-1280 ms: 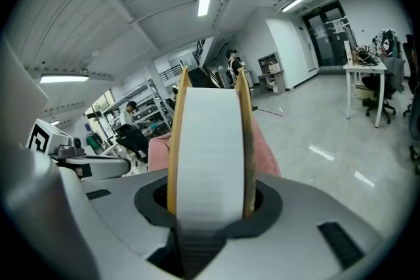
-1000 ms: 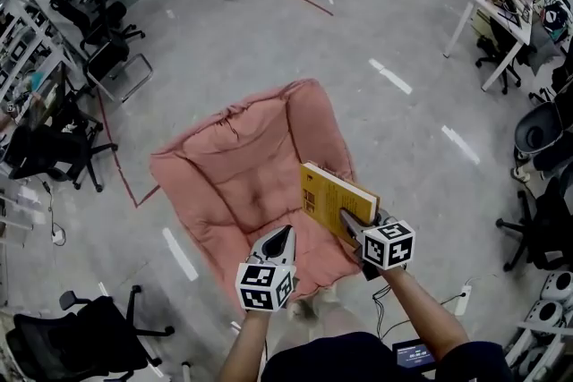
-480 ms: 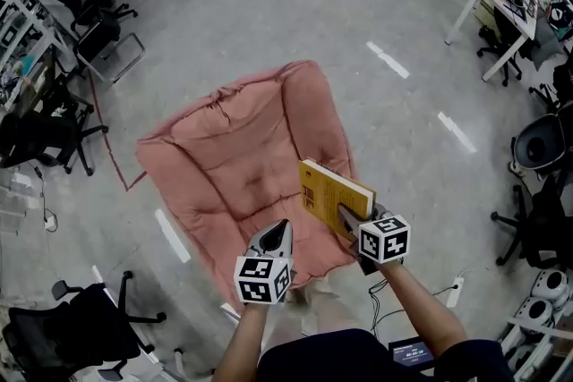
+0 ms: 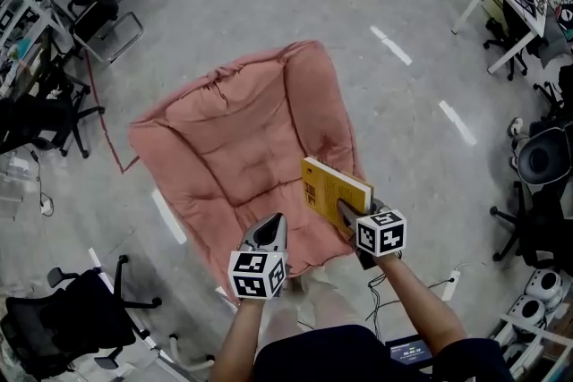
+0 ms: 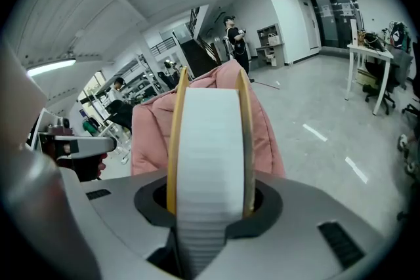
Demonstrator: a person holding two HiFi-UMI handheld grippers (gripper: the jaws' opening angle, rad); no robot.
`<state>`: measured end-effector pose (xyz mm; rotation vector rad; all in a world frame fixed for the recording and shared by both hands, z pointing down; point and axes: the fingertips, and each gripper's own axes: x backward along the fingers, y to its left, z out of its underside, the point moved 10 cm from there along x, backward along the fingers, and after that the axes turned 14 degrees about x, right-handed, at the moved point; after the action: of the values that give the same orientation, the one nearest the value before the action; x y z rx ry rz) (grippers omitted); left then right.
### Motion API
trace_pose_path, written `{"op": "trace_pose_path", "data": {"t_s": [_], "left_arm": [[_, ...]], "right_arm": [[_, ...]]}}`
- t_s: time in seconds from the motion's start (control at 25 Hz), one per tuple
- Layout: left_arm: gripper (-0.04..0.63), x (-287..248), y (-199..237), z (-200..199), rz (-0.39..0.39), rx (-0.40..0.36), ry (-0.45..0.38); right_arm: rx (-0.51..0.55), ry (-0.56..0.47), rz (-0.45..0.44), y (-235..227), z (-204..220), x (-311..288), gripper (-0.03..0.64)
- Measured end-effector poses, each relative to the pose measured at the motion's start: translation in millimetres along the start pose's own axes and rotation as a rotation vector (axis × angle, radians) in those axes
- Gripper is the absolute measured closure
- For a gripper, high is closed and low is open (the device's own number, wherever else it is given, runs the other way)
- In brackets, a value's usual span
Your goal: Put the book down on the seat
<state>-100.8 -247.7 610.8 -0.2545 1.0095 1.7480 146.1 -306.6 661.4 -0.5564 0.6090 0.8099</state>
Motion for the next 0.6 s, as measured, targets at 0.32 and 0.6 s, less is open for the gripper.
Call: {"op": "trace_pose_path", "data": {"t_s": [0.32,0.6], "left_arm": [[0.591,-9.2,7.9,10.5,-0.027,0.016,0.031],[0.591,-18.5,9.7,15.3,-0.030,0.008,0.056]], "right_arm": [[-0.048,0.083,-0.004,-7.8,34.4,-21.3,0.460],[-0.088,0.125,0.003,-12.4,49.9,-46.2,0.462]]}}
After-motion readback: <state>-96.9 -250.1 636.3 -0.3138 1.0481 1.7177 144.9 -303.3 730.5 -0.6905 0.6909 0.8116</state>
